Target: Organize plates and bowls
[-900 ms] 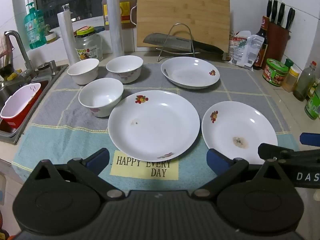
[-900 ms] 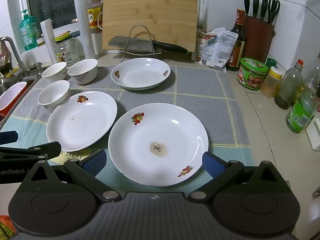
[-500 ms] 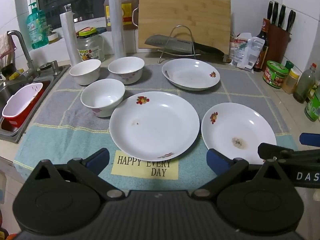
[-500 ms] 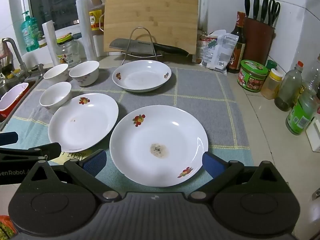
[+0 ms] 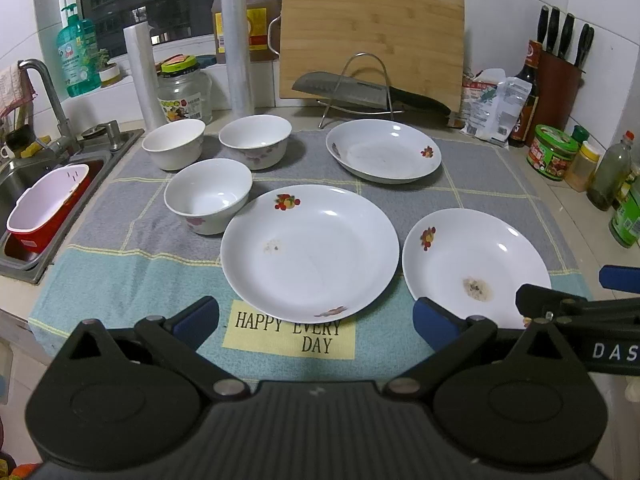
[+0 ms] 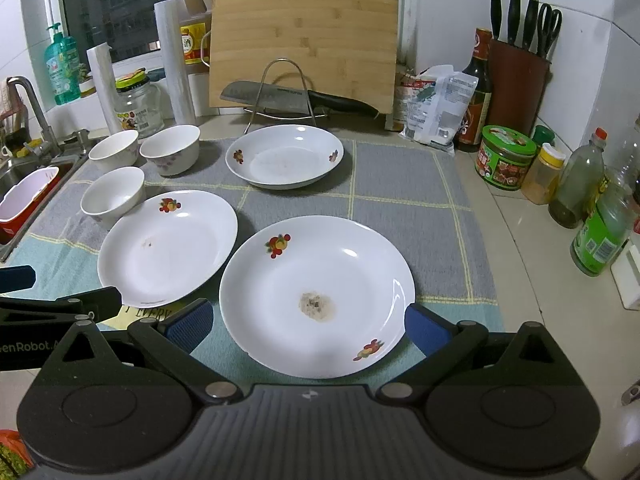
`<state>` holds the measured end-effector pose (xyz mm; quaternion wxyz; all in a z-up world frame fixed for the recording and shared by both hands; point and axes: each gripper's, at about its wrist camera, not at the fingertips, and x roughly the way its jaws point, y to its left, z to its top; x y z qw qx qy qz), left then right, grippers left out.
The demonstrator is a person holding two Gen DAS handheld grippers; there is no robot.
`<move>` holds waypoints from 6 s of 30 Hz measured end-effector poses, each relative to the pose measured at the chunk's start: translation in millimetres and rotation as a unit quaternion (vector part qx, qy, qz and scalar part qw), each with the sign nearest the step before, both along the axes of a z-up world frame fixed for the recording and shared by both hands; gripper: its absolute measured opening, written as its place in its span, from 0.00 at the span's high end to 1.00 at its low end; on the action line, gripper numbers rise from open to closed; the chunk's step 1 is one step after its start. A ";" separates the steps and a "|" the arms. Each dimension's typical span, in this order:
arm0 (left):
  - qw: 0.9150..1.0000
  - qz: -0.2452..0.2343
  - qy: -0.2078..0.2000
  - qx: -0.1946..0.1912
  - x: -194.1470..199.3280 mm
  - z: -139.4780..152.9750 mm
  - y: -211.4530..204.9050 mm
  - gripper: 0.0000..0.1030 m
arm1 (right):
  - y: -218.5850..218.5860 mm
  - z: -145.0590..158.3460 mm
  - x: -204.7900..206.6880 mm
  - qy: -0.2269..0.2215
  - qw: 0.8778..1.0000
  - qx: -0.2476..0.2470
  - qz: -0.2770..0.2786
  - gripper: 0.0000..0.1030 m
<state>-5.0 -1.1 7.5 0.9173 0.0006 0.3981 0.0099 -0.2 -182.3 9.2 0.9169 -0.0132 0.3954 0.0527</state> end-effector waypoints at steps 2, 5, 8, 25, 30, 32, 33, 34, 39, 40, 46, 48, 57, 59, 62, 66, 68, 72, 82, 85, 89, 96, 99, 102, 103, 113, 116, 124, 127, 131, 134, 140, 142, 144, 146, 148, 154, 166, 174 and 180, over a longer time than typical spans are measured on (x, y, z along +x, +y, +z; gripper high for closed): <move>1.000 0.000 -0.001 0.000 -0.9 0.1 0.3 0.01 | 0.3 0.0 0.2 0.000 1.000 0.000 0.000 0.00; 1.000 0.000 -0.001 -0.001 -0.7 0.5 1.0 0.01 | 0.8 0.3 0.0 -0.002 1.000 -0.001 -0.001 0.00; 1.000 0.000 -0.002 -0.001 -0.3 1.8 1.6 0.01 | 1.3 0.6 -0.6 -0.004 1.000 -0.001 -0.001 0.00; 1.000 0.000 -0.002 0.000 -0.5 2.4 1.7 0.01 | 1.8 3.3 -1.0 -0.005 1.000 -0.001 -0.002 0.00; 1.000 0.000 -0.002 -0.002 -0.2 3.6 2.4 0.01 | 2.5 4.4 -0.9 -0.006 1.000 -0.001 -0.003 0.00; 1.000 0.000 -0.002 -0.001 -0.4 2.9 1.7 0.01 | 2.2 4.2 -0.9 -0.006 1.000 -0.002 -0.002 0.00; 1.000 0.000 -0.002 -0.001 -0.5 2.9 1.7 0.01 | 2.4 4.8 -0.7 -0.006 1.000 -0.002 -0.003 0.00; 1.000 0.000 -0.002 -0.001 -0.4 3.1 1.8 0.01 | 2.5 5.2 -0.6 -0.006 1.000 -0.002 -0.003 0.00; 1.000 0.000 -0.002 -0.002 -0.4 3.5 1.7 0.01 | 3.6 7.2 0.1 -0.008 1.000 -0.005 -0.003 0.00; 1.000 0.000 -0.002 -0.002 0.5 4.0 2.0 0.01 | 4.0 7.9 0.3 -0.008 1.000 -0.006 -0.004 0.00; 1.000 -0.002 -0.002 -0.002 2.9 6.4 2.2 0.01 | 6.7 8.1 0.4 -0.009 1.000 -0.008 -0.006 0.00; 1.000 -0.003 -0.002 -0.002 3.7 6.6 2.5 0.01 | 8.0 8.0 0.2 -0.010 1.000 -0.009 -0.007 0.00; 1.000 -0.017 -0.007 -0.010 7.9 4.5 12.7 0.01 | 17.3 9.3 -2.4 -0.015 1.000 -0.016 -0.014 0.00; 1.000 -0.023 -0.009 -0.011 7.6 3.1 16.2 0.01 | 19.5 9.9 -2.6 -0.016 1.000 -0.015 -0.015 0.00; 0.999 -0.031 -0.011 -0.013 7.8 1.4 20.1 0.01 | 23.8 10.9 -3.9 -0.020 0.999 -0.021 -0.017 0.00; 0.999 -0.042 -0.016 -0.019 8.0 0.7 27.9 0.01 | 30.0 12.7 -4.9 -0.024 0.999 -0.023 -0.018 0.00; 0.998 -0.049 -0.019 -0.022 8.1 0.2 32.6 0.01 | 33.6 13.2 -5.6 -0.027 0.999 -0.024 -0.019 0.00; 0.997 -0.066 -0.029 -0.027 6.8 -1.6 40.4 0.01 | 39.8 14.4 -7.3 -0.036 0.999 -0.023 -0.018 0.00; 0.988 -0.140 -0.051 -0.048 1.0 -16.2 45.3 0.01 | 34.7 11.1 -12.6 -0.046 0.998 -0.022 -0.019 0.00; 0.983 -0.169 -0.047 -0.053 -2.6 -24.7 38.4 0.01 | 25.6 7.4 -13.3 -0.044 0.998 -0.023 -0.025 0.00; 0.977 -0.205 -0.046 -0.048 -7.2 -35.0 23.2 0.01 | 6.3 0.8 -11.7 -0.037 0.998 -0.018 -0.039 0.00; 0.965 -0.255 -0.042 -0.044 -6.5 -55.3 -13.6 0.01 | -27.8 -11.8 1.1 -0.027 0.998 -0.015 -0.051 0.00; 0.963 -0.264 -0.034 -0.039 -0.6 -66.9 -31.7 0.01 | -39.7 -17.5 9.4 -0.020 0.999 -0.016 -0.048 0.00; 0.962 -0.268 -0.025 -0.034 6.8 -81.1 -48.6 0.01 | -52.7 -24.0 19.1 -0.014 0.999 -0.015 -0.043 0.00; 0.964 -0.264 -0.022 -0.029 9.6 -86.4 -53.2 0.01 | -56.9 -26.0 22.5 -0.011 0.999 -0.014 -0.042 0.00; 0.969 -0.246 0.005 -0.014 29.5 -112.7 -78.0 0.01 | -89.3 -49.8 50.8 0.014 1.000 0.006 -0.015 0.00; 0.970 -0.245 0.000 -0.004 32.7 -114.0 -83.9 0.01 | -93.1 -54.9 58.6 0.019 1.000 0.011 0.002 0.00; 0.967 -0.256 0.002 -0.004 41.9 -114.1 -89.5 0.00 | -89.2 -72.5 85.1 0.034 0.997 0.024 0.062 0.00; 0.967 -0.256 -0.002 -0.005 40.6 -114.4 -89.8 0.00 | -87.7 -81.5 95.8 0.047 0.995 0.029 0.082 0.00; 0.966 -0.259 -0.011 -0.007 40.0 -115.3 -89.3 0.00 | -86.0 -90.5 107.3 0.062 0.992 0.033 0.103 0.00; 0.966 -0.259 -0.015 -0.008 39.2 -115.6 -89.0 0.00 | -84.3 -96.1 115.5 0.072 0.990 0.038 0.118 0.00; 0.966 -0.259 -0.026 -0.012 36.7 -117.2 -86.9 0.00 | -82.1 -103.8 130.0 0.087 0.984 0.047 0.147 0.00; 0.967 -0.254 -0.027 -0.012 35.8 -117.0 -87.8 0.00 | -82.6 -104.2 134.0 0.082 0.983 0.048 0.158 0.00; 0.967 -0.252 -0.029 -0.011 34.5 -117.4 -87.7 0.00 | -84.0 -104.9 138.0 0.079 0.982 0.049 0.167 0.00; 0.967 -0.252 -0.033 -0.012 34.1 -117.7 -87.3 0.00 | -82.3 -105.0 142.2 0.080 0.980 0.039 0.179 0.00; 0.967 -0.254 -0.031 -0.012 34.9 -117.4 -87.2 0.00 | -80.5 -105.7 145.8 0.079 0.978 0.029 0.193 0.00; 0.965 -0.261 -0.030 -0.012 36.2 -117.3 -86.7 0.00 | -77.4 -106.6 156.4 0.073 0.969 0.020 0.233 0.00; 0.960 -0.278 -0.035 -0.005 36.5 -117.3 -87.9 0.00 | -77.0 -105.1 169.7 0.077 0.947 0.067 0.306 0.00; 0.957 -0.287 -0.041 0.010 37.2 -115.2 -91.4 0.00 | -75.0 -104.2 172.5 0.080 0.936 0.079 0.333 0.03; 0.956 -0.290 -0.039 0.015 40.1 -115.6 -93.1 0.00 | -79.8 -103.8 174.8 0.082 0.934 0.088 0.336 0.07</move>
